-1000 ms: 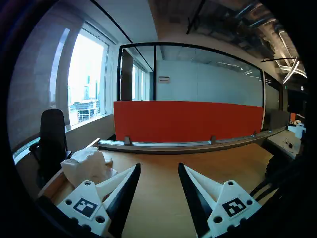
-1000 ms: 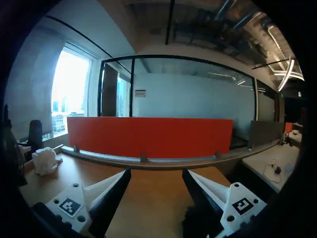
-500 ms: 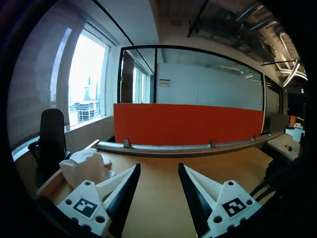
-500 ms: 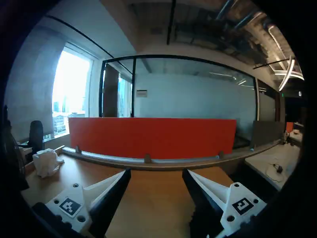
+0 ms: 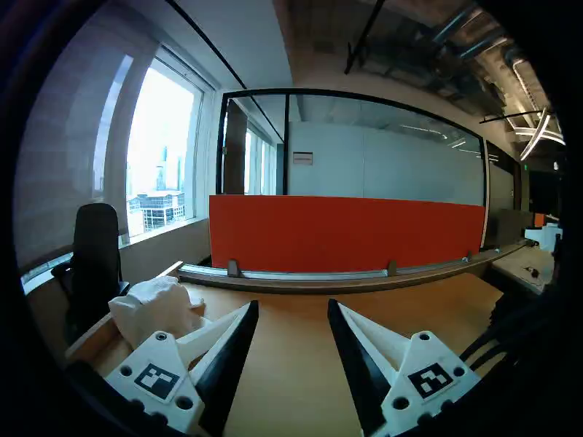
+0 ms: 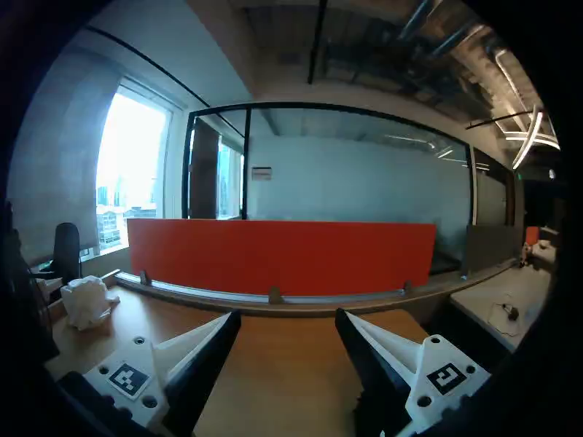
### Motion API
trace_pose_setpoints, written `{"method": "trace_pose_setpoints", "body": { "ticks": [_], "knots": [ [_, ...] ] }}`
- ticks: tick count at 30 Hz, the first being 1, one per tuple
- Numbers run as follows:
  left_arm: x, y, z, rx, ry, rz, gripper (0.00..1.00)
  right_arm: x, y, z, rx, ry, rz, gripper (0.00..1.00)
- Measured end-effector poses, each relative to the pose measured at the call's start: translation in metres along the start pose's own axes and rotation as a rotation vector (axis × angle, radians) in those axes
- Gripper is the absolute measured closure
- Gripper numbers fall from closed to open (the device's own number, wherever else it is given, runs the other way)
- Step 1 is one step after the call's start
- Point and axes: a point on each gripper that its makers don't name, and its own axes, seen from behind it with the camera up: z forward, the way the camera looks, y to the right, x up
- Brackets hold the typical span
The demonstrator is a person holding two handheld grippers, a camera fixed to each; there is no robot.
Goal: Fold towel
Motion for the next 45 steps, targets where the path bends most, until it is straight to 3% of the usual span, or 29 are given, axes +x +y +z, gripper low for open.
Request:
{"method": "trace_pose_setpoints", "body": {
  "ticks": [9,32,45],
  "knots": [
    [-0.034,-0.011,0.000,0.019,0.035,0.007,0.31,-0.003,-0.003,-0.003,-0.003,0.001,0.002,0.00],
    [-0.118,-0.015,-0.005,0.002,0.109,0.065,0.31,-0.055,-0.029,0.009,0.018,0.004,-0.007,0.00],
    [-0.143,-0.019,-0.003,0.001,0.135,0.018,0.31,-0.063,-0.038,0.011,0.015,0.002,-0.039,0.00]
  ]
}}
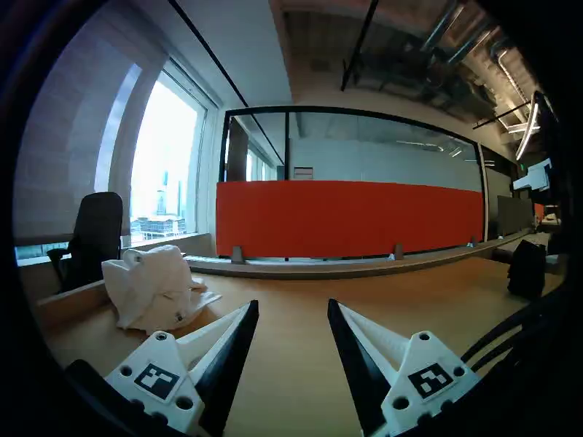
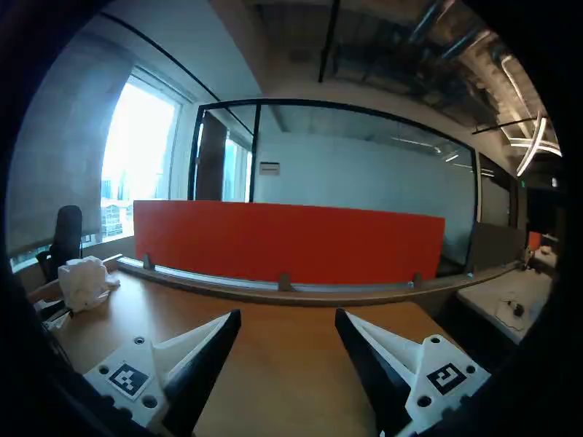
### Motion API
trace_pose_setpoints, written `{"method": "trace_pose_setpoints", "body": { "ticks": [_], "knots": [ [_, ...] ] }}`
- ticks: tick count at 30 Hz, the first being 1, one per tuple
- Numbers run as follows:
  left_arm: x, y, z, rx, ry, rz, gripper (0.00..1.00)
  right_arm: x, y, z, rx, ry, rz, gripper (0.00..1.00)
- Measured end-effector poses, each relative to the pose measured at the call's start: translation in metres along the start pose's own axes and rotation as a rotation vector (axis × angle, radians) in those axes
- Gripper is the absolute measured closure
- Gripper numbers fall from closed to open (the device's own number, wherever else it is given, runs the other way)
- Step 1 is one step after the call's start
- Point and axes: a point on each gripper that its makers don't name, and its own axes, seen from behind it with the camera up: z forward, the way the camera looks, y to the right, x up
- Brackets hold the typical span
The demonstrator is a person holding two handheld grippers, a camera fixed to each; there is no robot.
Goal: Fold towel
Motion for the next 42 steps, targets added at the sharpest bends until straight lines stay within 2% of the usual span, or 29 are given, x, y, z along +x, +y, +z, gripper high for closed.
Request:
{"method": "trace_pose_setpoints", "body": {
  "ticks": [9,26,42],
  "knots": [
    [-0.014,0.001,-0.002,-0.003,0.003,0.034,0.31,-0.014,0.002,0.003,-0.006,-0.006,-0.011,0.00],
    [-0.030,-0.009,-0.002,0.013,-0.009,0.008,0.31,-0.023,0.001,0.004,-0.002,-0.018,-0.018,0.00],
    [-0.031,-0.006,0.001,0.008,-0.014,0.009,0.31,-0.025,0.004,0.003,-0.005,-0.023,-0.020,0.00]
  ]
}}
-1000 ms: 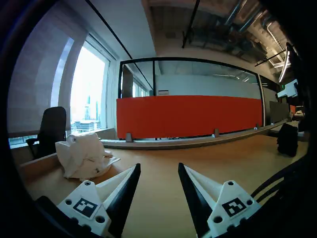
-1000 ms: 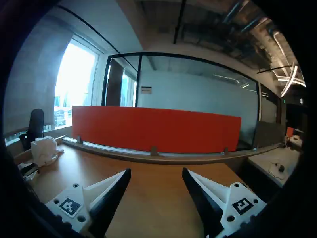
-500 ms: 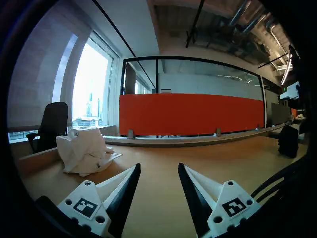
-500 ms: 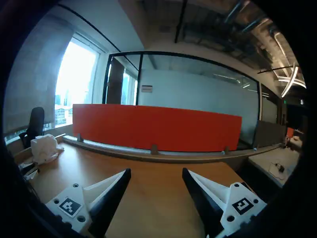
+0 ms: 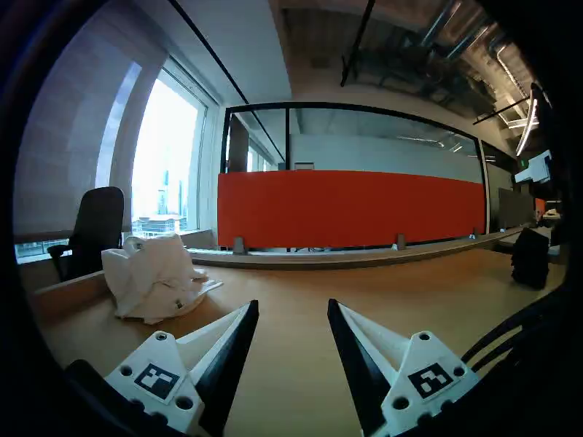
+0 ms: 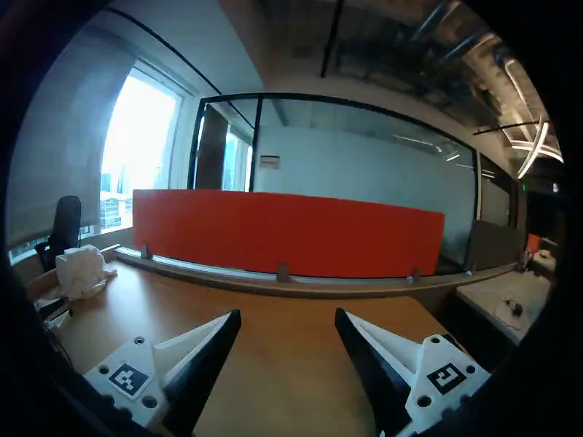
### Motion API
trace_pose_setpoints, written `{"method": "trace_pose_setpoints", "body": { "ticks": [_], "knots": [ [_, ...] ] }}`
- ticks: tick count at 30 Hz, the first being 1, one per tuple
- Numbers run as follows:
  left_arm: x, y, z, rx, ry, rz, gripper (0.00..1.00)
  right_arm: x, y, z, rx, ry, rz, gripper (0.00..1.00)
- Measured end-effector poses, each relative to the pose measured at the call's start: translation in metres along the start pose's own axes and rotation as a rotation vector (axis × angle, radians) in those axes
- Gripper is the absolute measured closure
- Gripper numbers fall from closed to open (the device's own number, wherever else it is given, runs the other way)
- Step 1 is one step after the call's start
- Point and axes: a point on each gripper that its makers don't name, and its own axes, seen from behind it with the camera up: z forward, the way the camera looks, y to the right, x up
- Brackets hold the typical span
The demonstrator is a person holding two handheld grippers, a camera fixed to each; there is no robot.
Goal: Fold towel
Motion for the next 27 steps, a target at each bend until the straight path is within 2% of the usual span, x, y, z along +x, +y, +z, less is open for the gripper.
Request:
{"method": "trace_pose_setpoints", "body": {
  "ticks": [16,27],
  "knots": [
    [-0.001,0.001,0.001,-0.004,-0.003,0.002,0.31,0.009,0.014,-0.006,-0.009,0.039,0.026,0.00],
    [-0.001,0.001,0.001,-0.004,-0.003,0.001,0.31,0.013,0.041,-0.014,-0.032,0.092,0.042,0.00]
  ]
}}
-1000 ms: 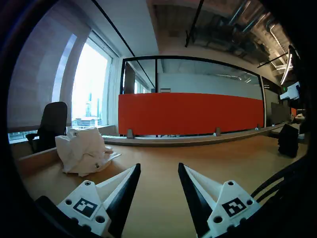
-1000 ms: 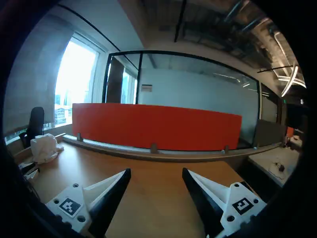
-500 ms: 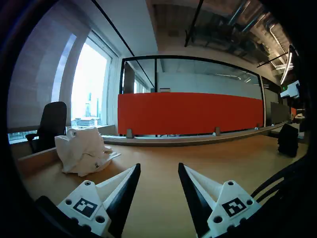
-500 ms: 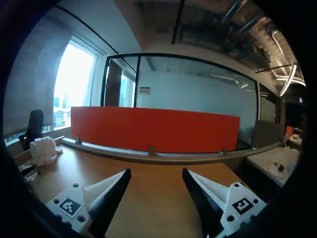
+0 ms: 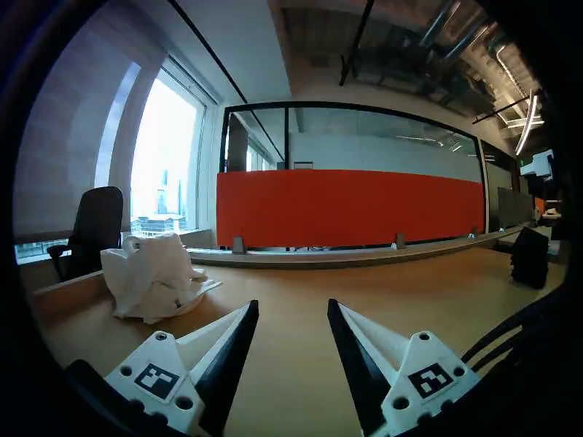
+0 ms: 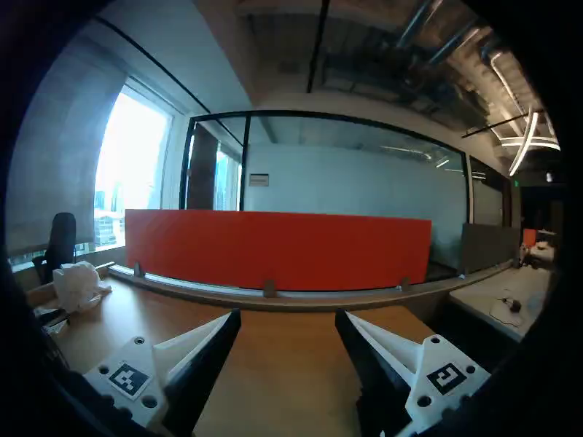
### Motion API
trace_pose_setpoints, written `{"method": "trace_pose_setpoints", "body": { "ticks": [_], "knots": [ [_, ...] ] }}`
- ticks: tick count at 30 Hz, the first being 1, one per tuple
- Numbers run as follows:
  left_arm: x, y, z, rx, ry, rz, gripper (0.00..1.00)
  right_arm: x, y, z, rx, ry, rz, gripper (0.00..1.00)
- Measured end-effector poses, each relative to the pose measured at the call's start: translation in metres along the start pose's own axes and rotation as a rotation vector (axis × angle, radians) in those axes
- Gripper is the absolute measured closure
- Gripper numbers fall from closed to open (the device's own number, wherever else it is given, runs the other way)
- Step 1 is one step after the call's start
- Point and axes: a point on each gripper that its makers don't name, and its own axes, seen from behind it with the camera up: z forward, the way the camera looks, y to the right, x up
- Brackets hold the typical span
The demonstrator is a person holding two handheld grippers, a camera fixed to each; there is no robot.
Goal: Fold towel
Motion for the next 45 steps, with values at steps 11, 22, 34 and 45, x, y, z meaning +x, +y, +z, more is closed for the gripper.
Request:
{"method": "trace_pose_setpoints", "body": {
  "ticks": [11,22,34,45],
  "knots": [
    [0.000,0.000,0.000,0.000,0.000,0.000,0.31,-0.009,0.024,-0.005,-0.006,0.038,0.064,0.00],
    [0.001,0.000,0.000,0.000,0.000,0.000,0.31,-0.043,0.031,-0.011,-0.016,0.035,0.077,0.00],
    [0.000,0.001,0.000,0.000,0.000,0.000,0.31,-0.079,0.033,-0.012,-0.026,0.036,0.102,0.00],
    [0.000,0.001,0.000,0.000,0.000,0.000,0.31,-0.113,0.025,-0.008,-0.013,0.030,0.085,0.00]
  ]
}}
